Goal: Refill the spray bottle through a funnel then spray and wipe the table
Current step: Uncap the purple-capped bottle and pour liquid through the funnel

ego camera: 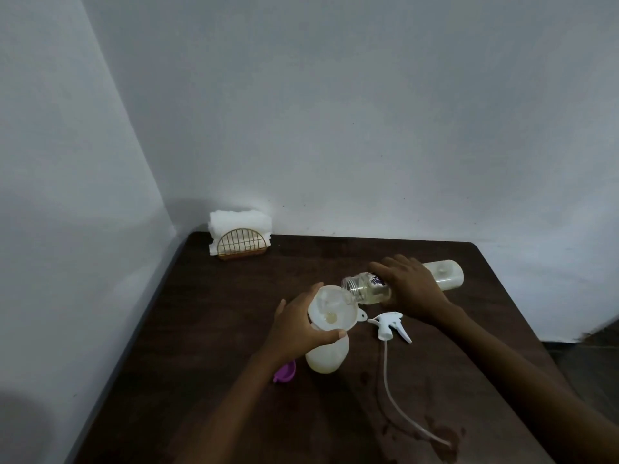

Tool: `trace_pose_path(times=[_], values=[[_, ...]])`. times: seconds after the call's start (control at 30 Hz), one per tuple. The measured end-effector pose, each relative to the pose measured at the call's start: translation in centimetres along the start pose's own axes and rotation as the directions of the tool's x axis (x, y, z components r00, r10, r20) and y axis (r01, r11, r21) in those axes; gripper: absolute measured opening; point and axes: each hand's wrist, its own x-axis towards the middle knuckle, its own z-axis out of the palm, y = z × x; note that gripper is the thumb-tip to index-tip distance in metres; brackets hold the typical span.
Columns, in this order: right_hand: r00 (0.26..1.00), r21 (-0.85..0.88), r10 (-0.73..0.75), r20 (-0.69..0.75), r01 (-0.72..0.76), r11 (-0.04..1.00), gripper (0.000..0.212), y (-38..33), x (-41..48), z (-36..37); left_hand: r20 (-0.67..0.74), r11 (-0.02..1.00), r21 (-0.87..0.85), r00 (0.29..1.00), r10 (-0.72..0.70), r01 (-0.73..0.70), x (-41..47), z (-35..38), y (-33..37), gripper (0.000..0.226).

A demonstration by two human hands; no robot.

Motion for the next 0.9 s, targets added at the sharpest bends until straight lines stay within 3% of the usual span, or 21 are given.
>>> trace_pose_path(times=[0.9], values=[[0.996, -0.036, -0.035, -0.079, 0.032, 0.999, 0.050, 0.32, 0.11, -0.20, 0.002, 1.000, 0.008, 1.000, 0.003, -0.003, -0.01, 0.29, -0.28, 0.093]])
